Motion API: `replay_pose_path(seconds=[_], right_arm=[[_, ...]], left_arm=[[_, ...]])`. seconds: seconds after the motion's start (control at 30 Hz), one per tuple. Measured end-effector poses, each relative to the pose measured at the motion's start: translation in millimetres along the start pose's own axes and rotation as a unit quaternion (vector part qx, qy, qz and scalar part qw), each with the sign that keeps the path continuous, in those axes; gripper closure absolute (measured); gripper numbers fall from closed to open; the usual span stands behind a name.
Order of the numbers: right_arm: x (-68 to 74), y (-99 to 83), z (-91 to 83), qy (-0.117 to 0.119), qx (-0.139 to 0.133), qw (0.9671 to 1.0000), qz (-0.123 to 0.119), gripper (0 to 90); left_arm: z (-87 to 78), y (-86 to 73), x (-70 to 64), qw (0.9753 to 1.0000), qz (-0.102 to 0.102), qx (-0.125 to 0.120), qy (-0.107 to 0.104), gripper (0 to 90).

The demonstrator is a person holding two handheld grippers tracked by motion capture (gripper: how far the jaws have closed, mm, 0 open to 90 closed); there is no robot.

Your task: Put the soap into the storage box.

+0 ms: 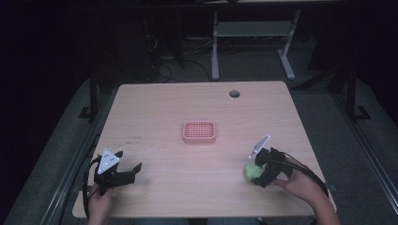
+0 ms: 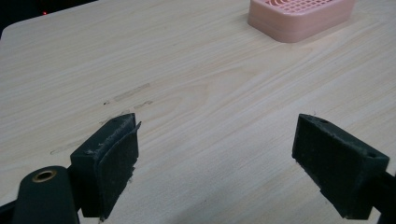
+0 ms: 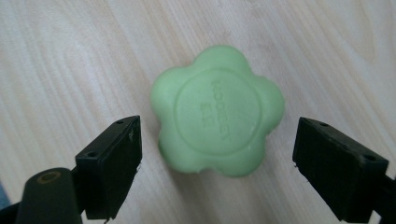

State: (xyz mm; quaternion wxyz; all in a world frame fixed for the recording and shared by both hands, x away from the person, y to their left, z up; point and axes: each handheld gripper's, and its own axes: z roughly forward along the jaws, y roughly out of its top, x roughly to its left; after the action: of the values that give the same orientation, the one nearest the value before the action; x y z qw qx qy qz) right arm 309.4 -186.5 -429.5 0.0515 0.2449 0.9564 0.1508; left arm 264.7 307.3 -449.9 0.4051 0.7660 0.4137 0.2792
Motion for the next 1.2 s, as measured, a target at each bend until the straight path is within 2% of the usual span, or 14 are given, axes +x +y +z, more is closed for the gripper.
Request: replay_pose_path(seconds=[0.13,0.4,0.83,1.2], right_arm=[[-0.6,5.2,2.3,0.004,0.007,1.0000,0.004,15.3],[-1.7,15.2,12.6,0.008,0.027,0.9995,-0.014,15.5],[-4.1,17.1,20.0,0.015,0.043,0.9988,-0.017,16.4],[-3.7,20.3,22.5,0.023,0.049,0.9981,-0.029,23.3]], left_arm=[[-0.3,0.1,0.3,1.0000,0.000,0.000,0.000,14.2],[-0.4,0.1,-0.2,1.0000,-0.004,-0.002,-0.001,14.2],[-0.1,0.3,0.0,1.0000,-0.002,-0.003,-0.003,14.2],[-0.4,0.4,0.1,1.0000,-0.004,-0.003,-0.003,14.2]])
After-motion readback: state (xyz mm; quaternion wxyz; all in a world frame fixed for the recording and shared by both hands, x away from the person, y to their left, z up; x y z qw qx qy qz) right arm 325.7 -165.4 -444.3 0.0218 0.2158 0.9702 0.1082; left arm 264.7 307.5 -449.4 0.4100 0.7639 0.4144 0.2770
